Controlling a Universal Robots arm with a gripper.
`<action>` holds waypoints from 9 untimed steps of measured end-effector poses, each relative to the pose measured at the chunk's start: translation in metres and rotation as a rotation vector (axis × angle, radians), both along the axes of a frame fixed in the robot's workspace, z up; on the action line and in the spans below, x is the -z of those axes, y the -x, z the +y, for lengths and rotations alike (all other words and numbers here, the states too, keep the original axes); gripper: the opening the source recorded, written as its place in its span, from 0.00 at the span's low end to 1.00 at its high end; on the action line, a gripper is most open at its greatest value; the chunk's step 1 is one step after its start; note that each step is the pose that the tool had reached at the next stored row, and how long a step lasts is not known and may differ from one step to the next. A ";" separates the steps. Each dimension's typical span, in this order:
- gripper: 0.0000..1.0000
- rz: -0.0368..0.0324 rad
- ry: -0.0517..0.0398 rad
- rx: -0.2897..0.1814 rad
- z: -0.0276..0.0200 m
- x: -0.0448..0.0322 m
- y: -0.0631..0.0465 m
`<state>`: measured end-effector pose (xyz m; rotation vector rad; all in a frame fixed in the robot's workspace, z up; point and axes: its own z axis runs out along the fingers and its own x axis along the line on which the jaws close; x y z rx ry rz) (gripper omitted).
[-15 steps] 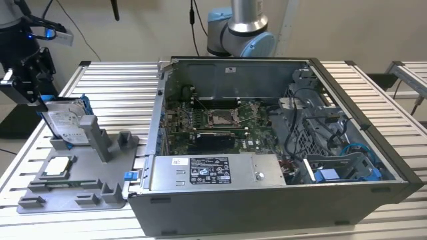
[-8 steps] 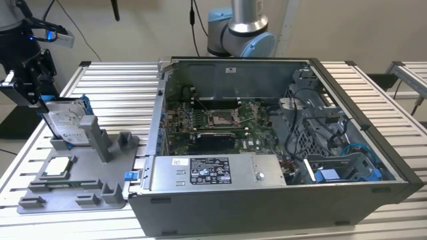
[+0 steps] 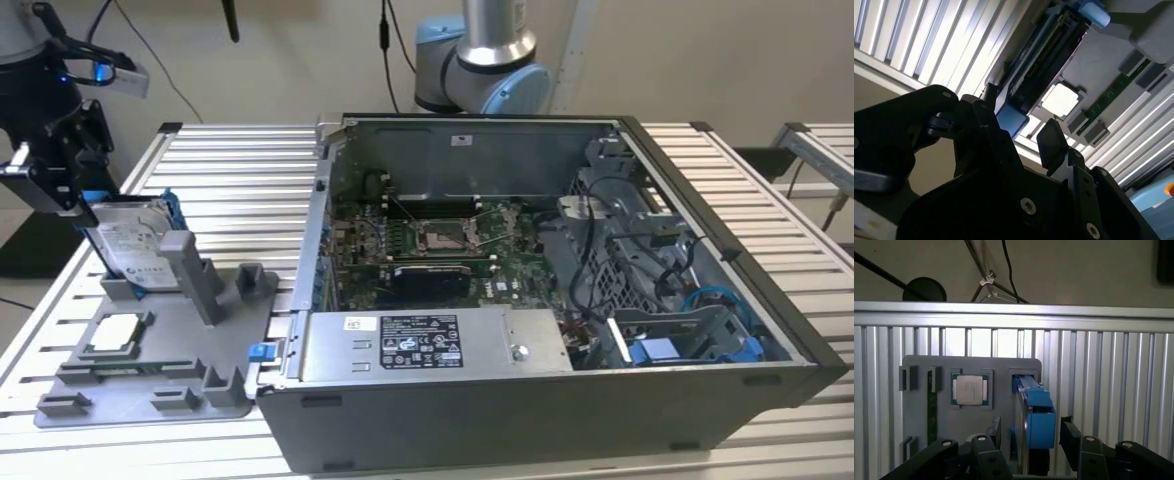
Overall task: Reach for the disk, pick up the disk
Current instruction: 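Pick up the disk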
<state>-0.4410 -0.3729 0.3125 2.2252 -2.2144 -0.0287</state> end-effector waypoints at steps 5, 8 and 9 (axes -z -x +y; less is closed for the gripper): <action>1.00 0.0003 0.0002 0.000 0.0000 0.0053 0.000; 1.00 0.0002 0.0001 0.000 0.0000 0.0081 0.000; 1.00 0.0005 0.0003 0.000 0.0000 0.0082 0.000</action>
